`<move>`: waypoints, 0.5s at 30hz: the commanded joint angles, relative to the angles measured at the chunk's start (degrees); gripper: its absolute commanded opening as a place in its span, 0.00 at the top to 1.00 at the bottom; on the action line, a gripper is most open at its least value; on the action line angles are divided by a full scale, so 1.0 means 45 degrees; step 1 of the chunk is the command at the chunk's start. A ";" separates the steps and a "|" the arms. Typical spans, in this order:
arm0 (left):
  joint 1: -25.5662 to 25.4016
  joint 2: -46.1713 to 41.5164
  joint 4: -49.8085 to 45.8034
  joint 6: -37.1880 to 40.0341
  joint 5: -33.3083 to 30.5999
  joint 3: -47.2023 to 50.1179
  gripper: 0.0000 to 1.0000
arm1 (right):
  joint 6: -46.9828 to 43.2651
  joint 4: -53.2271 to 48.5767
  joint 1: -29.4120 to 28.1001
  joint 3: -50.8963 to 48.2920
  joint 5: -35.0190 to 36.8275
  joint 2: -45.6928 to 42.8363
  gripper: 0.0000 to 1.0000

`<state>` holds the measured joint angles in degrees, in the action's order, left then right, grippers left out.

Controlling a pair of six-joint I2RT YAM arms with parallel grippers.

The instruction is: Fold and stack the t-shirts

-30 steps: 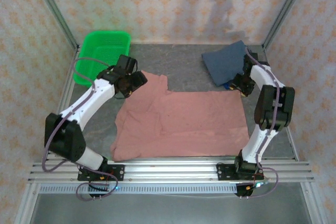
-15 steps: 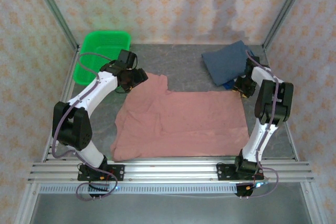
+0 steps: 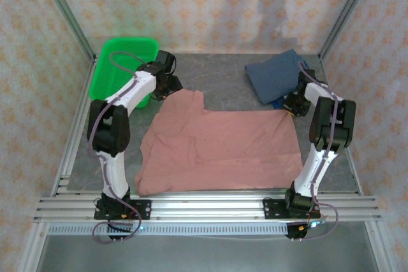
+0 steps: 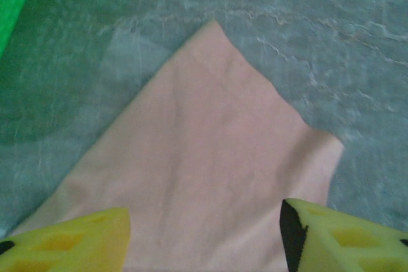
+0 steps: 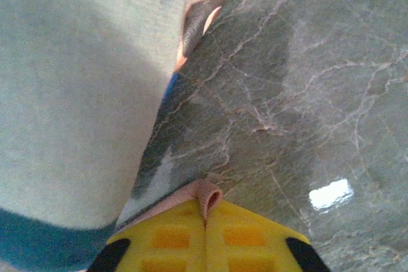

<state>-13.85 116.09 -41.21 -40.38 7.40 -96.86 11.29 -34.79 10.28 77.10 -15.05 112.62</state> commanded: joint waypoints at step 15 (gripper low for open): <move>0.0756 0.4144 -0.1203 0.0497 -0.1348 -0.4616 0.42 | 0.0323 0.0196 -0.0471 -0.1276 -0.0386 -0.1928 1.00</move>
<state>-11.07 133.62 -46.04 -38.89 1.48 -114.87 12.67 -33.34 8.40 72.27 -16.75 106.37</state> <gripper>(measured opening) 0.580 0.047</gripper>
